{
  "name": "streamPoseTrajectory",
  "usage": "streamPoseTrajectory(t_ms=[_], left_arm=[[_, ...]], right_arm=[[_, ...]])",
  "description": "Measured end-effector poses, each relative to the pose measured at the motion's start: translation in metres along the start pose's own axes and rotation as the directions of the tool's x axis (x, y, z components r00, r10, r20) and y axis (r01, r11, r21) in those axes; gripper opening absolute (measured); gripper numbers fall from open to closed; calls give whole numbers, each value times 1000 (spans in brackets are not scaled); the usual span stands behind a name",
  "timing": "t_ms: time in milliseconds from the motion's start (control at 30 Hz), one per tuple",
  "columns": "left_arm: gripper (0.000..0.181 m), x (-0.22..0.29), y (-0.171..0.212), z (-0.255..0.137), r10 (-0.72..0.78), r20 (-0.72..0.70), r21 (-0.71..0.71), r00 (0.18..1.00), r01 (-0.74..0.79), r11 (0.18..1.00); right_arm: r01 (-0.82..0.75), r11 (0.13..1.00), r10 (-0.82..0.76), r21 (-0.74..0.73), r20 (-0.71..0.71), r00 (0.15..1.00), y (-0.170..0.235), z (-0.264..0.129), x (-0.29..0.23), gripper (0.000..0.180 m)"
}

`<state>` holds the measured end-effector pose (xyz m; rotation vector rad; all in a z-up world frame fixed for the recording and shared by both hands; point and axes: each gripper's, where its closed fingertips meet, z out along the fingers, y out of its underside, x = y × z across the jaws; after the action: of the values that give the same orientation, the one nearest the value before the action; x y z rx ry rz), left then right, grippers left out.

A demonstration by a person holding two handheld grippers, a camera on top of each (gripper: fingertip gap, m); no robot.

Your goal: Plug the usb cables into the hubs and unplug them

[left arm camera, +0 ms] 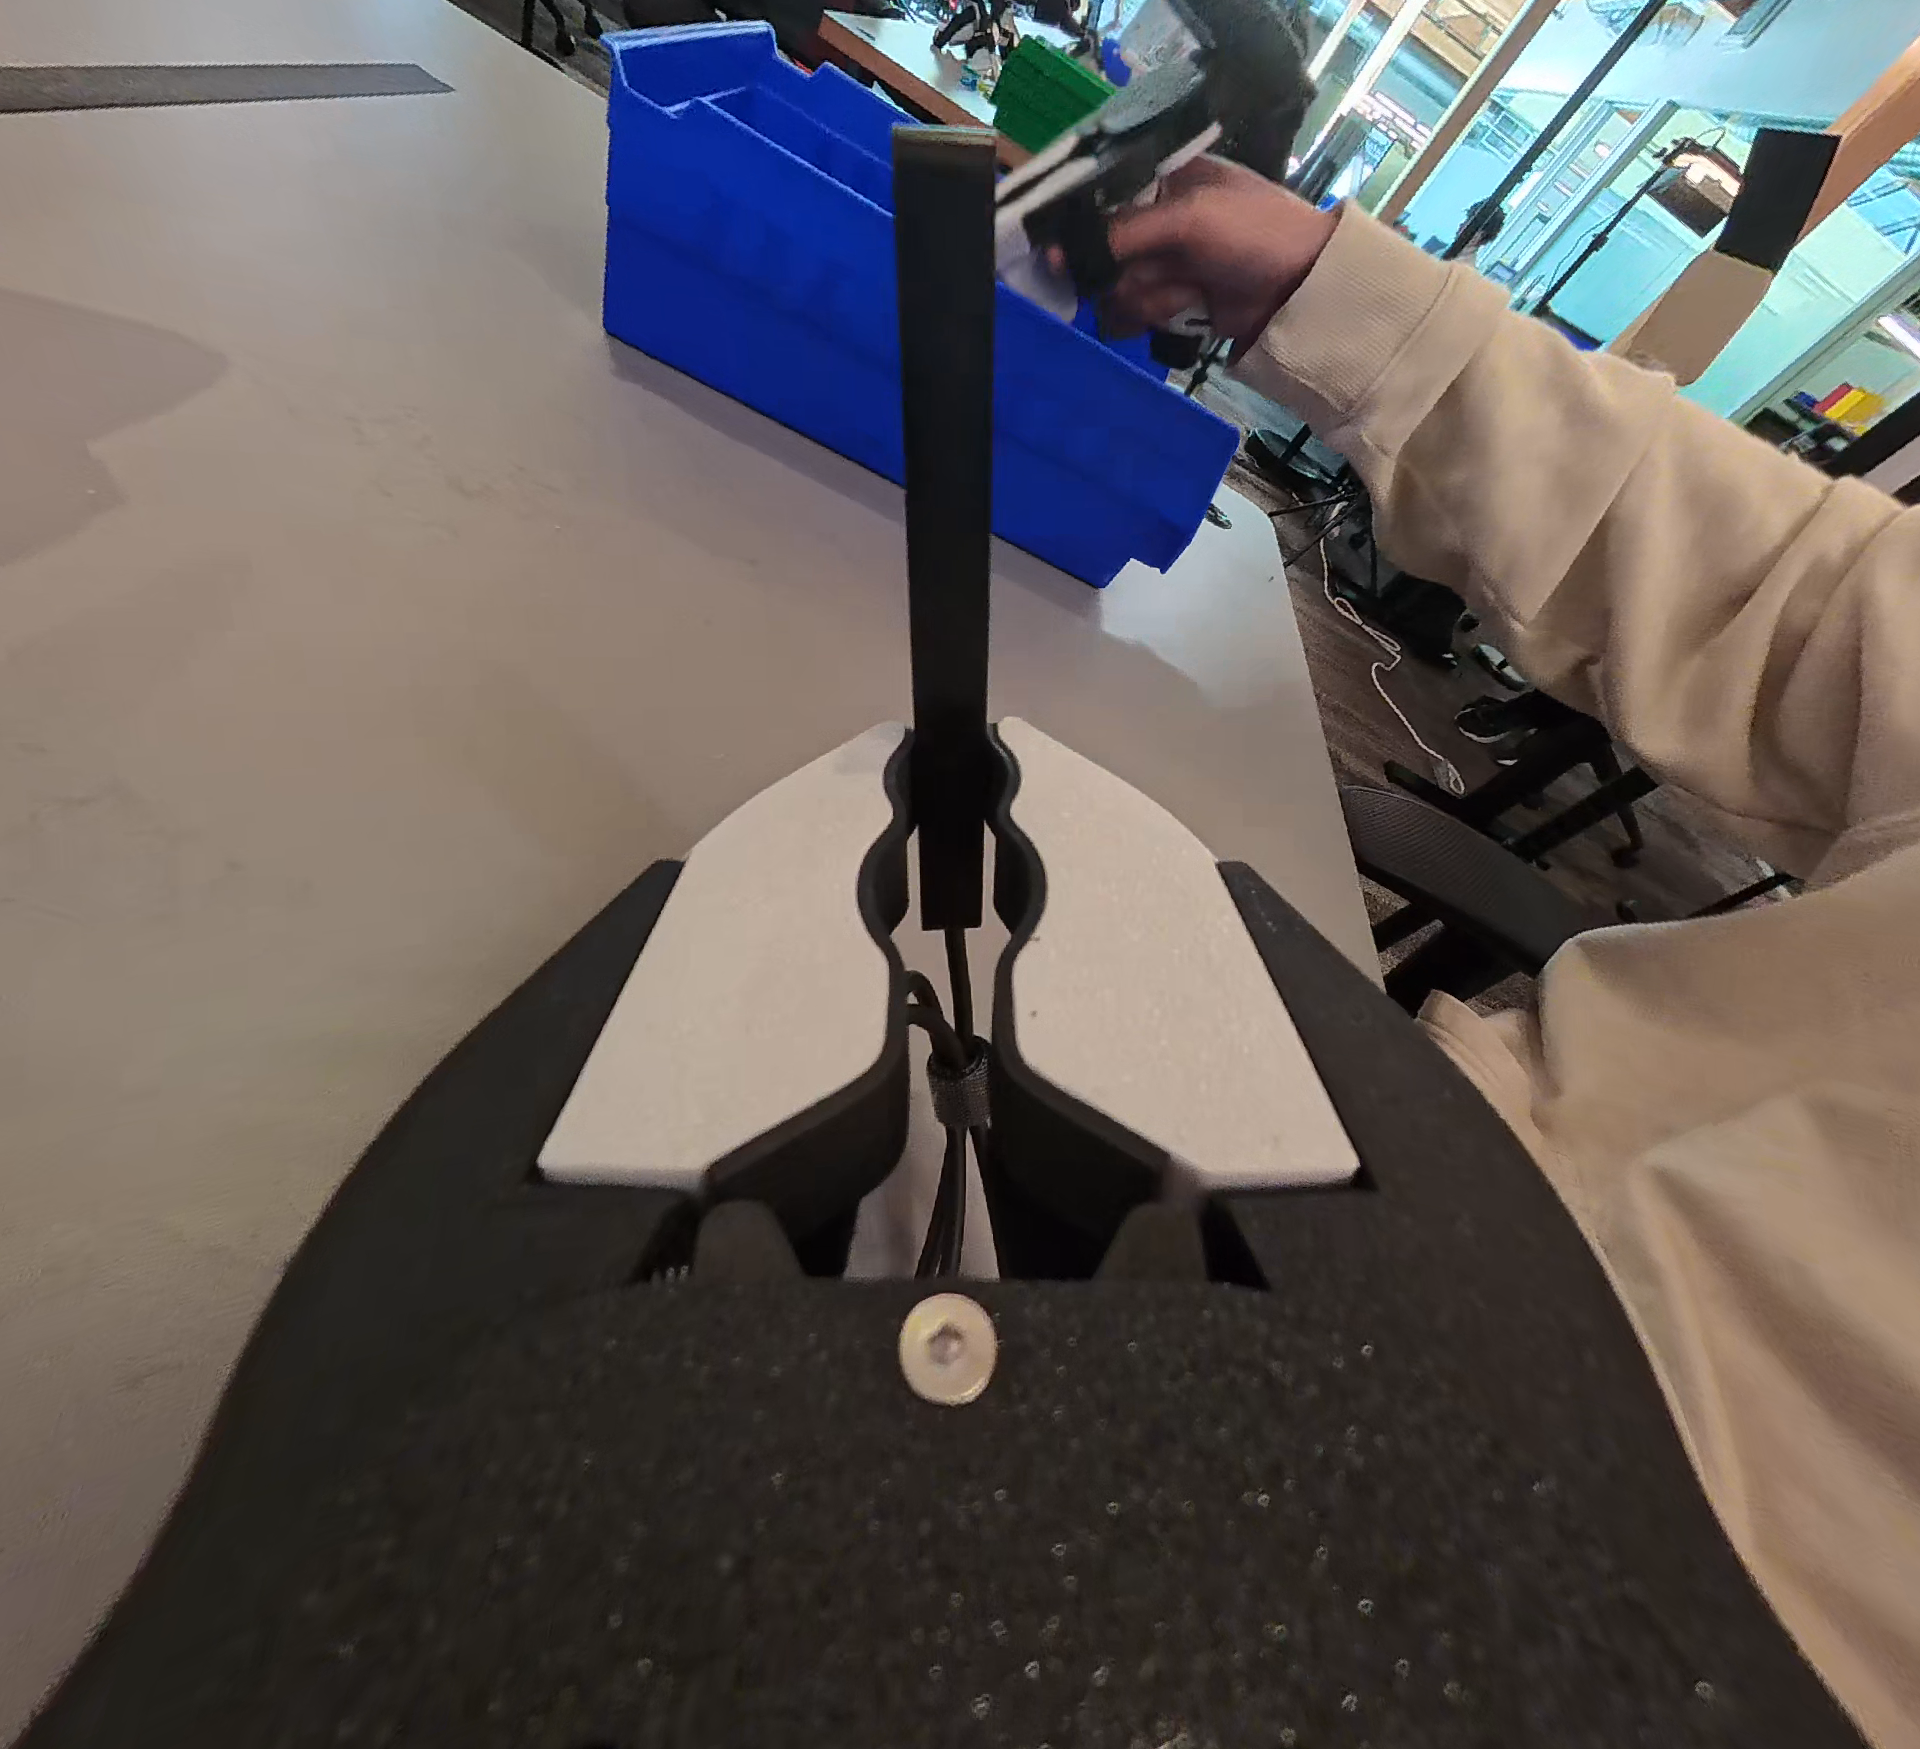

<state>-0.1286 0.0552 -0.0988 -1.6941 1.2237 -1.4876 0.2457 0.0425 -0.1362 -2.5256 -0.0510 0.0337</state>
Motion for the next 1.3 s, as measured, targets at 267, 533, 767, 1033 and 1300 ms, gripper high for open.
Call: streamPoseTrajectory(t_ms=[267, 533, 767, 1033, 1300], left_arm=[[10, -4, 2, -1, -8, 13, -10, 1000, 8, 1000], [10, -2, -9, -10, -6, 12, 39, 1000, 5, 999], [11, 4, -20, -20, 6, -1, 85, 1000, -6, 996], [11, 14, -17, -19, 10, -63, 66, 998, -6, 998], [11, 44, 4, -3, 64, -191, -40, 980, -73, 997]], right_arm=[[57, 993, -72, -100, -144, 987, 20, 7, 13, 62], [287, 824, -239, 489, -160, 958, -104, -140, -108, 69], [-27, 795, -414, 606, 574, 706, -28, -79, -353, 59], [-140, 770, -435, 623, 672, 599, -11, -47, -372, 43], [-271, 750, -448, 604, 764, 464, -69, -79, -372, 61]])
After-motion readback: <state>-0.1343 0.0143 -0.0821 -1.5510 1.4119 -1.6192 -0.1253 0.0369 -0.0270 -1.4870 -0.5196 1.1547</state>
